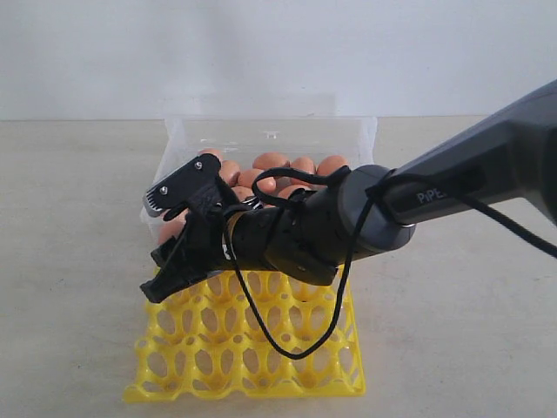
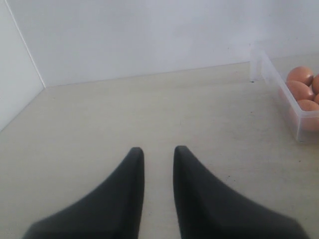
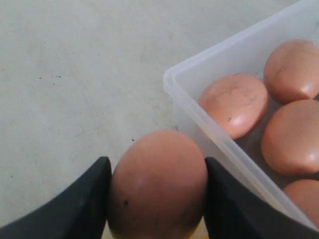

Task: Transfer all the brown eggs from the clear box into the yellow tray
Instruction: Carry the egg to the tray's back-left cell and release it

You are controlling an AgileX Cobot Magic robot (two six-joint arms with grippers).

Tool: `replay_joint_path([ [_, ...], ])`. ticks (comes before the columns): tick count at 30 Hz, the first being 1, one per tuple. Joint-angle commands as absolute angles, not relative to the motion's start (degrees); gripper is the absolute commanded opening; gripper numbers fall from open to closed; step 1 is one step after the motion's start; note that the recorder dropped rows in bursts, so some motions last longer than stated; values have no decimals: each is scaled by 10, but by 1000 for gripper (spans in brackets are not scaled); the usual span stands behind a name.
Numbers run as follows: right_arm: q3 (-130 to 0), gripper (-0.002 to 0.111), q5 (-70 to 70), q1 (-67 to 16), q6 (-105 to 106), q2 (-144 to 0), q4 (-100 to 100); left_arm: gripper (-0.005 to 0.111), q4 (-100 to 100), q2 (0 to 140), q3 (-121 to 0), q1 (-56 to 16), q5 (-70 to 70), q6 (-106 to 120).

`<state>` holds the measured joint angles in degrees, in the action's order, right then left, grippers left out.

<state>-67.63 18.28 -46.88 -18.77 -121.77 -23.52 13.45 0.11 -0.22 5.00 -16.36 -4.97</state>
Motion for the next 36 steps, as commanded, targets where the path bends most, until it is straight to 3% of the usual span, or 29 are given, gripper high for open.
replay_joint_path([
  [1,-675,0,181,-469,-152,-1218,-238,22,133,0,0,52,-162,-51],
  [6,-675,5,181,-469,-128,-1218,-238,22,133,0,0,52,-162,-51],
  [13,-675,43,181,-469,-110,-1218,-238,22,133,0,0,52,-162,-51],
  [16,-675,52,181,-469,-110,-1218,-238,22,133,0,0,52,-162,-51],
  [36,-675,54,198,-469,-73,-1163,-237,22,133,0,0,52,-162,-51],
])
